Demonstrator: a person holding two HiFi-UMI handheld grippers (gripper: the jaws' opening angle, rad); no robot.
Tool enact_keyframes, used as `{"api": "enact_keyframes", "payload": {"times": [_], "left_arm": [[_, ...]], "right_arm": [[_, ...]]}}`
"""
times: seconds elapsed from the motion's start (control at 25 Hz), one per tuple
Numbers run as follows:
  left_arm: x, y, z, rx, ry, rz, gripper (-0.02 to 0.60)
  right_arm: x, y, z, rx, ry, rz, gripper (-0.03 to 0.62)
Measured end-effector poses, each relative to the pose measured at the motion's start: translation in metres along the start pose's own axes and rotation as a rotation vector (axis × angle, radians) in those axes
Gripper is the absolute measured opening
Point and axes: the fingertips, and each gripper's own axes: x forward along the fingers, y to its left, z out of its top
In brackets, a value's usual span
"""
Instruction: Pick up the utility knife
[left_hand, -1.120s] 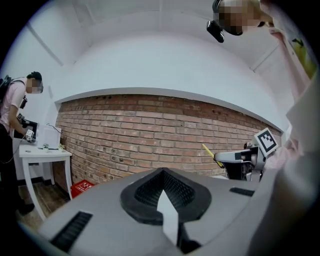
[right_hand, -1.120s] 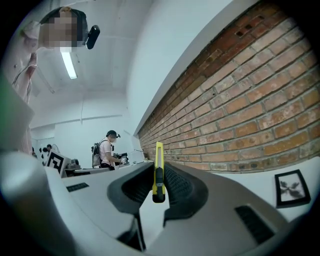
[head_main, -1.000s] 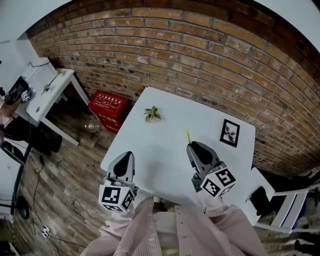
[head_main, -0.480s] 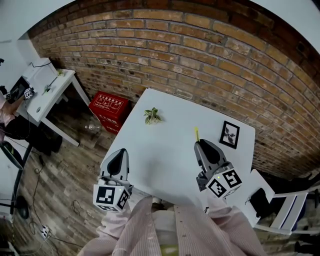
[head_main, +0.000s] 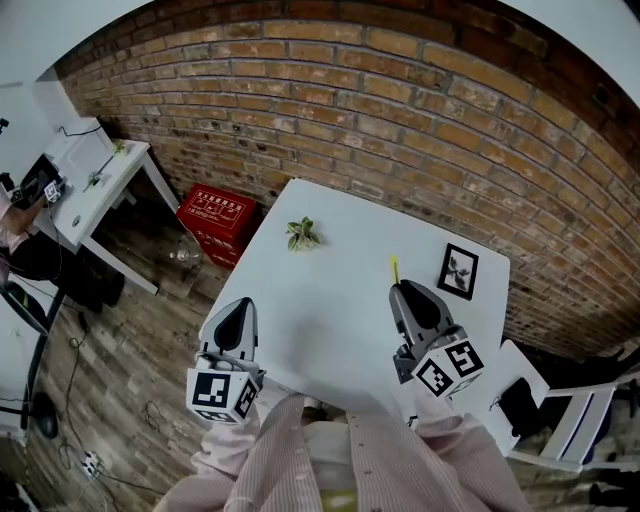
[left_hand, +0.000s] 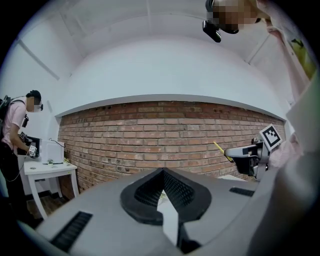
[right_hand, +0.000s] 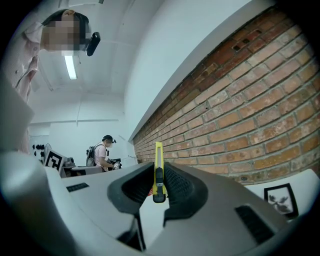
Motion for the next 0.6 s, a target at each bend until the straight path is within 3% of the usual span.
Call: {"api": "enact_keyframes", "payload": {"times": [0.6], "left_arm": [[0.0033,-0.0007,-0.0072,-0.005,0.012,-0.008,-0.008]], "right_arm": [[0.0033,0.0013,-0.0074,-0.023,0.024,-0.003,0.064]]}}
